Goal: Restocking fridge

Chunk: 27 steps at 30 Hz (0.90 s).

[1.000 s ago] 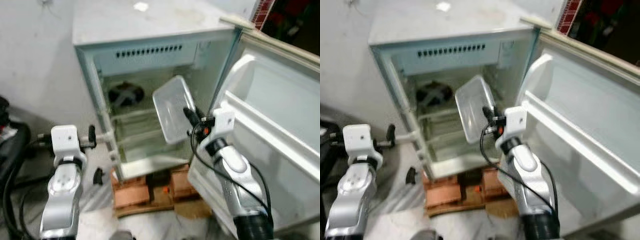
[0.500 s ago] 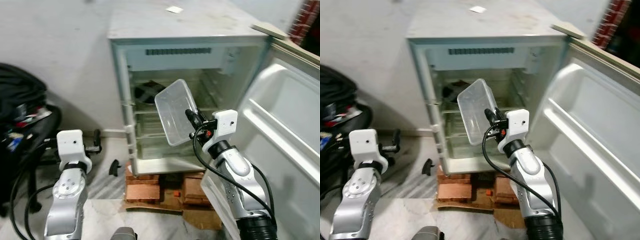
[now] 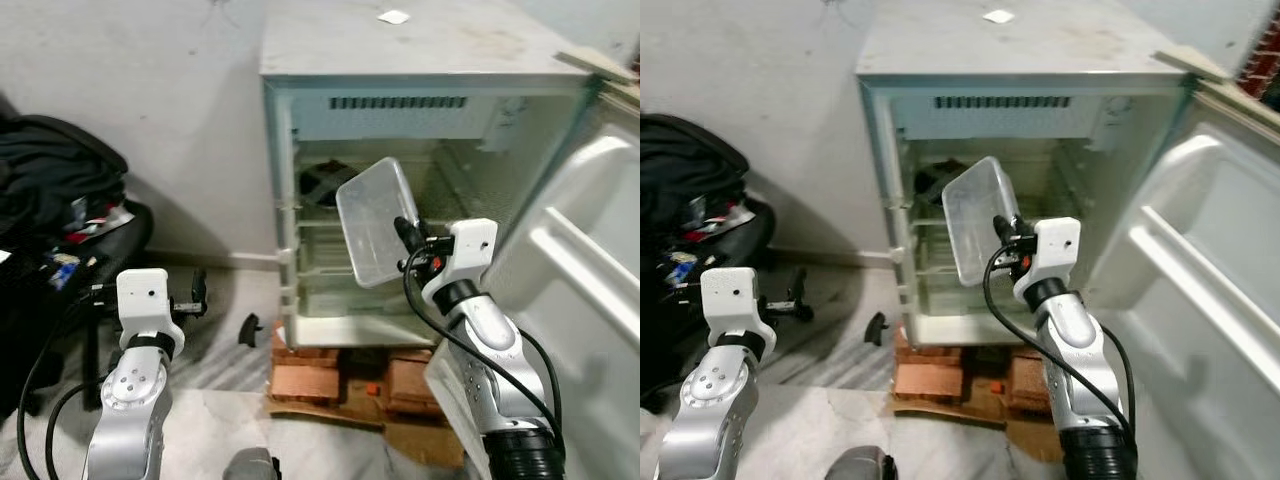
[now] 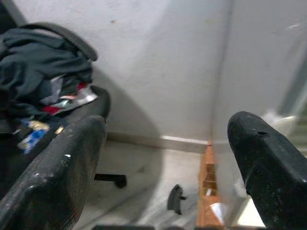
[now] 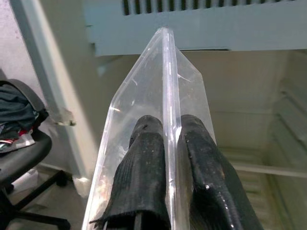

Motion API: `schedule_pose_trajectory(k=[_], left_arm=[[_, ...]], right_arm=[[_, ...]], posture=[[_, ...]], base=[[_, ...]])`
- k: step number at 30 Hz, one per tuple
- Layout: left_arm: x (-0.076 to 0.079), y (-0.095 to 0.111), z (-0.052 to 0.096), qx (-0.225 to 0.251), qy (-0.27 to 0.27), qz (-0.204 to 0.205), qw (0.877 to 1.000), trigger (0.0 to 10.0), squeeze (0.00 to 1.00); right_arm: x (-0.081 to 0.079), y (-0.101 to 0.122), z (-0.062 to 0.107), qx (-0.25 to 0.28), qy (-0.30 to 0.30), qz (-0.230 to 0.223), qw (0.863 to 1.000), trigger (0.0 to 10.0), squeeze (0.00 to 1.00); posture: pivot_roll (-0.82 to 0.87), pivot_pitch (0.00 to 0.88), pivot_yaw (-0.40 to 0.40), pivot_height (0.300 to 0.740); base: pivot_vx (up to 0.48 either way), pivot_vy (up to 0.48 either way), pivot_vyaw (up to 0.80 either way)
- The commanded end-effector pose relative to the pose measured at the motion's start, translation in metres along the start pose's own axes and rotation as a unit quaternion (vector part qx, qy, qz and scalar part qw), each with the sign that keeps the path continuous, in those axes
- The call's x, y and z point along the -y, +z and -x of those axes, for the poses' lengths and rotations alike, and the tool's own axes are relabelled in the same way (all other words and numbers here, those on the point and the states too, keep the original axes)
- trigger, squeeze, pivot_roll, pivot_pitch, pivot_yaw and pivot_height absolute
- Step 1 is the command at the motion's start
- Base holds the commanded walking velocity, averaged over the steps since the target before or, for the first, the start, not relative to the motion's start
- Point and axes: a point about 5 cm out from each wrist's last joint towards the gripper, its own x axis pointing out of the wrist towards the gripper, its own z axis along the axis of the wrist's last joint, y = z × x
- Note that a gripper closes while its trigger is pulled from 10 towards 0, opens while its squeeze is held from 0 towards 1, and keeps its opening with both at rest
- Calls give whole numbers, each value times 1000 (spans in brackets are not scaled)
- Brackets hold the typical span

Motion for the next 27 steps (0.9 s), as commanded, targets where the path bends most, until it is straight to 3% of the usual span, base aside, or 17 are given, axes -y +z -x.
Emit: schedule_pose_trajectory(k=[1, 7, 14, 20, 27], left_arm=[[-3, 1, 3, 0, -7, -9, 1000, 10000, 0], [-5, -1, 5, -5, -12, -12, 1000, 10000, 0], [-1, 2, 6, 3, -33, -14, 999, 10000, 0], [9, 0, 13, -5, -89, 3, 996, 10000, 0], [17, -3, 16, -9, -116, -20, 993, 10000, 0]], right_arm=[[1, -2, -2, -10, -8, -8, 1000, 10000, 0], [3, -5, 0, -17, -17, -11, 1000, 10000, 0], [5, -6, 1, -14, -28, -10, 999, 10000, 0], [9, -8, 4, -18, -41, -8, 999, 10000, 0], [12, -12, 5, -26, -52, -7, 998, 10000, 0]], posture=[[125, 0, -17, 740], [122, 0, -14, 740], [123, 0, -5, 740], [122, 0, -6, 740], [123, 0, -9, 740]], base=[[0, 461, 0], [0, 461, -667], [0, 0, -132], [0, 0, 0], [0, 0, 0]])
